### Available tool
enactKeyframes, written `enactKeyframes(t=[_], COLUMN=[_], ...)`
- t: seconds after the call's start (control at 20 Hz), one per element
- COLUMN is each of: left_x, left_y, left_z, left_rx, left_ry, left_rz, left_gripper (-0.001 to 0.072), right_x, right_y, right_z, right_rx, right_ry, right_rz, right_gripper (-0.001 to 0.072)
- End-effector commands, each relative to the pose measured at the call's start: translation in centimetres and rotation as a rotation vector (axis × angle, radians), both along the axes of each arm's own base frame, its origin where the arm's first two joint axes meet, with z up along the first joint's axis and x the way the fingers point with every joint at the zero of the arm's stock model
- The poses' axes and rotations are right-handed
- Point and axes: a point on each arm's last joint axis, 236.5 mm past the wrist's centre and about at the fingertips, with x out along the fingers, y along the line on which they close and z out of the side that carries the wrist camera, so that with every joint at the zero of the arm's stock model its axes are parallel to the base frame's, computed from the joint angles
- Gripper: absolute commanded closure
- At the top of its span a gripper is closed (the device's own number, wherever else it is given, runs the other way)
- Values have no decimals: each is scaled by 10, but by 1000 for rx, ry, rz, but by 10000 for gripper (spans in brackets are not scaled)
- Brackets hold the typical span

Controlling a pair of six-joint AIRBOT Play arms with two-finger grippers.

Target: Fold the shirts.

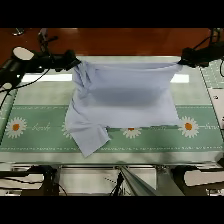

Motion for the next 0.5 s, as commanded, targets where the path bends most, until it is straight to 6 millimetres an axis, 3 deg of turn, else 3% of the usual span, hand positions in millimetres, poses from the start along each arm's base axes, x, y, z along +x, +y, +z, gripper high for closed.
enactKeyframes(t=[0.0,0.05,0.1,0.15,0.25,0.35,0.45], left_x=[11,9,4,-4,-34,-92,-153], left_y=[-4,-4,-5,-2,20,72,121], left_z=[-29,-32,-34,-35,-46,-66,-76], left_rx=[-2,-3,-5,-8,53,147,200], left_ry=[47,60,77,106,218,461,679], left_rz=[-7,-15,-30,-56,-157,-246,-286], left_gripper=[681,571,252,3,3,5,7], right_x=[40,41,39,32,10,-28,-74], right_y=[23,28,31,28,14,-8,-50], right_z=[-22,-28,-32,-36,-35,-31,-32], right_rx=[210,246,257,251,273,241,99], right_ry=[-36,-20,-2,26,97,191,310], right_rz=[-71,-74,-66,-56,-43,19,25], right_gripper=[625,304,78,83,83,84,85])
